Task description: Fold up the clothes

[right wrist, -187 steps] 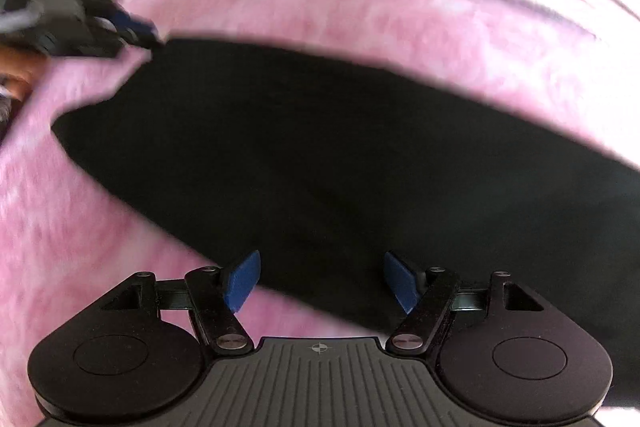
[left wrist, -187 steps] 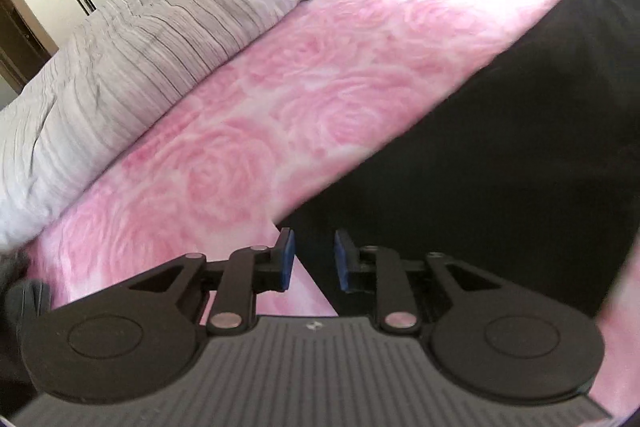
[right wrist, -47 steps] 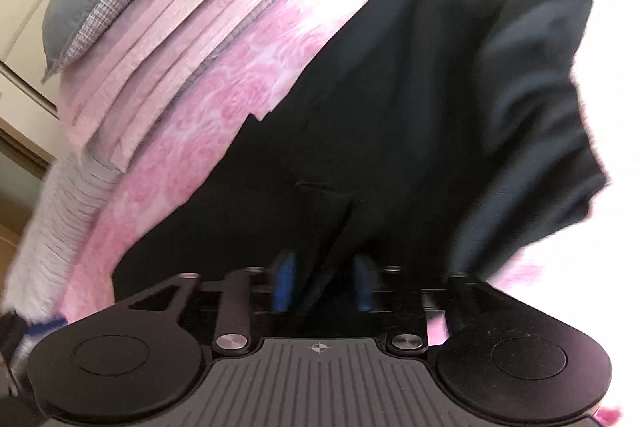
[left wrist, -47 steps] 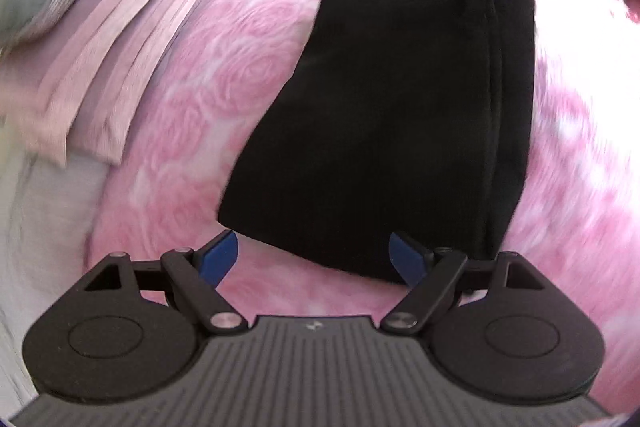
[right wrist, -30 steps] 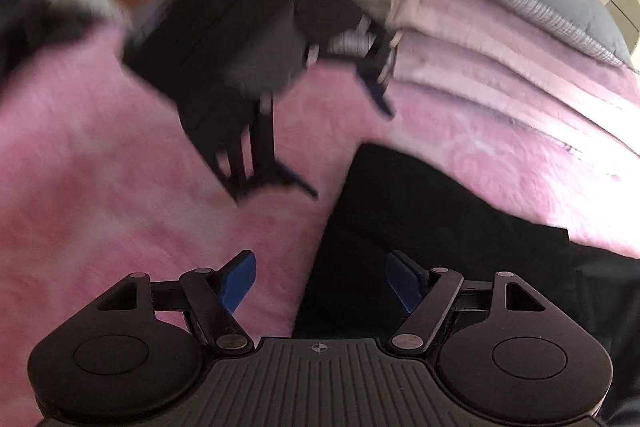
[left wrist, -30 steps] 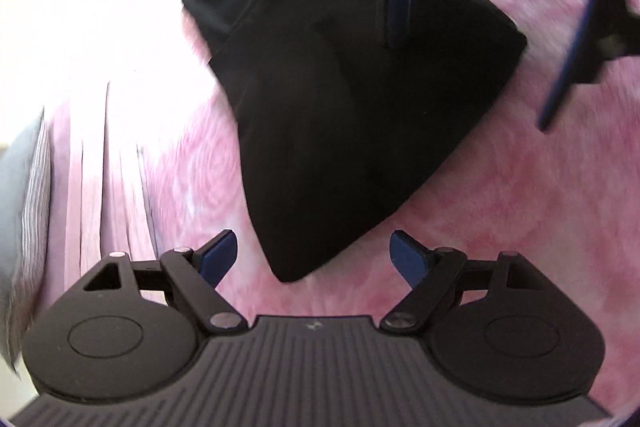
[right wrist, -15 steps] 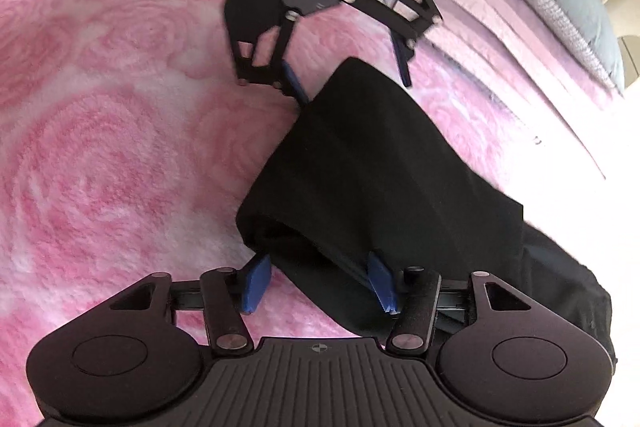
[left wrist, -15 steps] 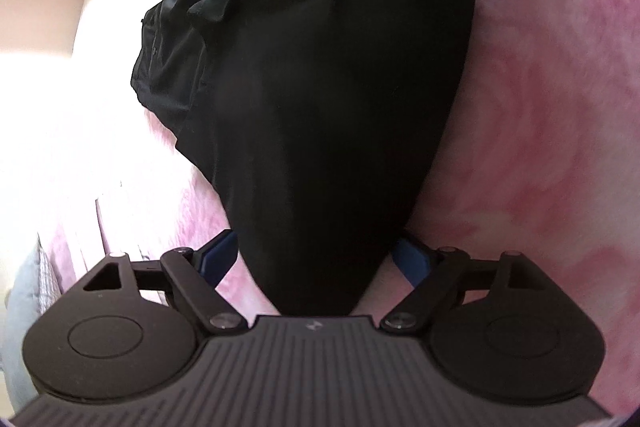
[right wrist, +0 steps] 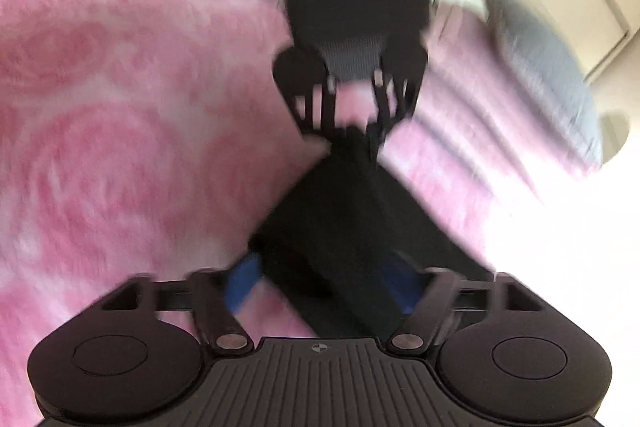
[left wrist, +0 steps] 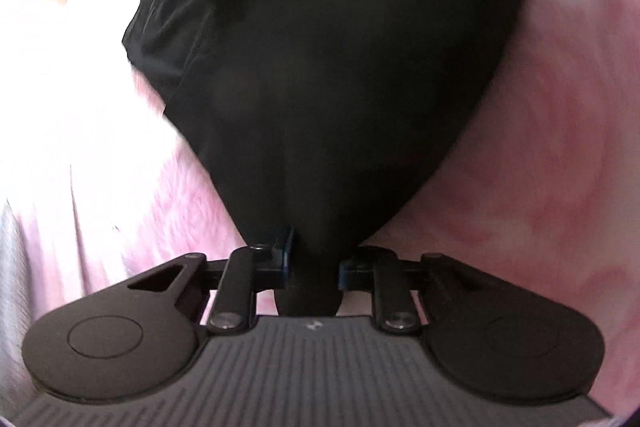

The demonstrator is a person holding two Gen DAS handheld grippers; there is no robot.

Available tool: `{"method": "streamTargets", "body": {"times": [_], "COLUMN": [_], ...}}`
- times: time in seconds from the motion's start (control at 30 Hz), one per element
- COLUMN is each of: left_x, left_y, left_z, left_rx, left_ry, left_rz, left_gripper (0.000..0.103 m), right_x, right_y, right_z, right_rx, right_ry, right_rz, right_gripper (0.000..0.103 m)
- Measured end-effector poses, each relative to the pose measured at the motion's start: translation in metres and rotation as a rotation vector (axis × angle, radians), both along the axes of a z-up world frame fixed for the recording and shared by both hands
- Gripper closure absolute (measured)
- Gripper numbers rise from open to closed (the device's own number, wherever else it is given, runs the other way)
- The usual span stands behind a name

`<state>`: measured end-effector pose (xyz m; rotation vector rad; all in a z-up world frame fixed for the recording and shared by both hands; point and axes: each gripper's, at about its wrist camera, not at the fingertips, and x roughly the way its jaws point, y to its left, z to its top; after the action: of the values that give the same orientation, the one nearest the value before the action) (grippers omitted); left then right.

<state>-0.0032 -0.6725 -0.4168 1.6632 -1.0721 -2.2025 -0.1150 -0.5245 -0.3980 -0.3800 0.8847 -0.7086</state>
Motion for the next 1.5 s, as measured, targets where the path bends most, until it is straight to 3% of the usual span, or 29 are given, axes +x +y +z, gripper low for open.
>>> {"method": "streamTargets", "body": {"times": [0.1,0.27,0.33,0.4,0.53,0.67,0.77,0.9,1.07,1.17,1.27,1.37,1.5], "left_x": [-0.008,-0.016,-0.017,-0.02,-0.025,-0.032,-0.021,-0.014,-0.013,-0.016,-0.014,-0.016,-0.016], "left_y": [-0.017,-0.023,-0.024,-0.032,-0.053,-0.062,-0.06,-0.062,-0.08,-0.088,-0.08,-0.069,-0.037], "left_z": [0.02,0.026,0.025,0.029,0.045,0.052,0.057,0.06,0.068,0.073,0.074,0.067,0.044], "left_rx": [0.104,0.099,0.098,0.144,0.255,0.285,0.302,0.342,0.435,0.474,0.464,0.413,0.187], "left_ry": [0.04,-0.001,-0.007,0.021,0.085,0.067,0.068,0.09,0.143,0.166,0.152,0.123,-0.01], "left_rz": [0.109,0.077,0.074,0.128,0.251,0.254,0.272,0.321,0.427,0.472,0.46,0.415,0.215], "left_gripper": [0.089,0.09,0.09,0.09,0.091,0.091,0.091,0.092,0.092,0.092,0.092,0.092,0.091], "right_x": [0.011,0.009,-0.003,-0.008,-0.001,0.014,0.016,0.01,0.023,0.045,0.052,0.033,0.001], "right_y": [-0.01,-0.026,-0.033,-0.027,-0.005,-0.031,-0.039,-0.047,-0.006,-0.016,-0.04,-0.05,-0.053], "right_z": [-0.001,-0.023,-0.028,-0.026,-0.021,-0.033,-0.038,-0.028,-0.005,-0.008,-0.025,-0.031,-0.031], "right_rx": [-0.03,-0.076,-0.053,-0.052,-0.106,-0.094,-0.12,-0.083,-0.1,-0.102,-0.105,-0.119,-0.175], "right_ry": [-0.025,0.035,0.045,0.055,0.002,0.032,0.044,0.049,-0.056,-0.087,-0.019,0.017,0.096], "right_rz": [-0.007,0.008,-0.042,-0.07,0.001,-0.089,-0.034,-0.106,0.023,-0.013,-0.106,-0.115,-0.096], "right_gripper": [0.019,0.019,0.019,0.019,0.018,0.016,0.016,0.016,0.016,0.015,0.015,0.015,0.016]}}
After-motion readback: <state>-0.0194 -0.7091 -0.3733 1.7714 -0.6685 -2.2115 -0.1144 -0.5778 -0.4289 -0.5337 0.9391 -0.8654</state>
